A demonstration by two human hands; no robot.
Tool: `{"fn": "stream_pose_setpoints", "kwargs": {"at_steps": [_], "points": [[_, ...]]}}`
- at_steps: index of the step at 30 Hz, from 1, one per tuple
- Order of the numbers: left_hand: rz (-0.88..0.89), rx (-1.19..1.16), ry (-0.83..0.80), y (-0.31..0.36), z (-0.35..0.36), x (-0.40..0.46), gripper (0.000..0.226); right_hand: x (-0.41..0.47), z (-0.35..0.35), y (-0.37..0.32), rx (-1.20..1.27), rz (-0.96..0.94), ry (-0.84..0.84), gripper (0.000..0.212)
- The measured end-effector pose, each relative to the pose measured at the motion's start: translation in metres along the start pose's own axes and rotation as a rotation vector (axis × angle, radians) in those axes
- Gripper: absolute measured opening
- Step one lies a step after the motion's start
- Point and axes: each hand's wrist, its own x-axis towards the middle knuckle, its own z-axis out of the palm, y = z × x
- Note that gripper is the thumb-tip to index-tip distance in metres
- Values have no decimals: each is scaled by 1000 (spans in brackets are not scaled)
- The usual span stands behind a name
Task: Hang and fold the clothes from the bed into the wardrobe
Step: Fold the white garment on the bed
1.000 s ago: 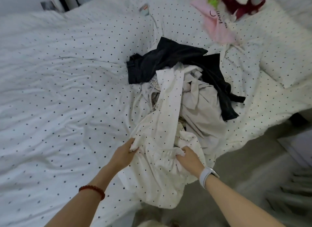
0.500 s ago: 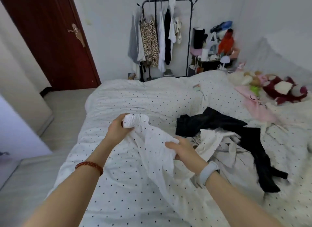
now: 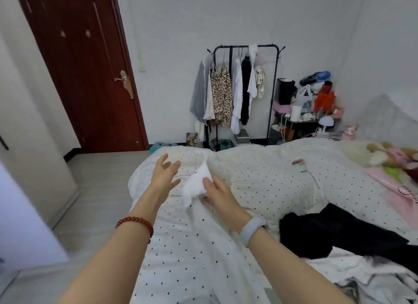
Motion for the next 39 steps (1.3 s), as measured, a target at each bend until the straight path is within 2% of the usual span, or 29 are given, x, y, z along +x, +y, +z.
{"fn": "stream_pose_setpoints", "kwargs": {"at_steps": [2,4,9,13,15,17,19,21,23,24,26,27,29,31,33,34,36,38,39], "points": [[-76,2,50,-23,-35,18,51,38,20,10,-120,92,-136,52],[-199,49,89,-61,-69,25,47,63,25,37,-280,190,-179,55],[-595,168,104,-180,-105,18,46,72,-23,153,-656,398,-24,37],[-775,164,88,-257,-83,21,47,79,-74,223,-717,575,181,38],[-759,193,143,-275,-70,31,50,88,-88,238,-704,598,235,38],[-709,251,190,-291,-56,52,65,106,-98,250,-694,590,270,38],[-683,354,232,-300,-42,77,83,130,-109,264,-666,565,296,27],[-684,527,314,-306,-27,106,86,160,-118,275,-659,553,363,27],[-709,668,392,-312,-18,129,80,187,-122,281,-667,564,374,27],[-713,684,416,-312,-14,140,72,202,-124,285,-588,614,384,23],[-619,631,465,-317,-11,156,47,222,-127,289,-487,705,369,19],[-539,586,486,-317,-9,164,40,234,-128,292,-526,680,361,20],[-354,465,554,-302,-7,174,34,246,-127,282,-532,428,441,11],[-228,392,628,-281,-10,187,23,250,-125,264,-518,148,603,3],[-182,387,693,-267,-20,204,19,255,-126,250,-565,-31,659,11],[-196,402,699,-265,-24,213,22,260,-129,246,-600,-58,678,15],[-341,417,609,-269,-30,229,32,272,-140,247,-718,60,640,28],[-534,432,489,-278,-31,229,50,275,-147,255,-991,347,493,51],[-582,470,442,-283,-28,220,59,269,-148,261,-1088,428,436,61]]}}
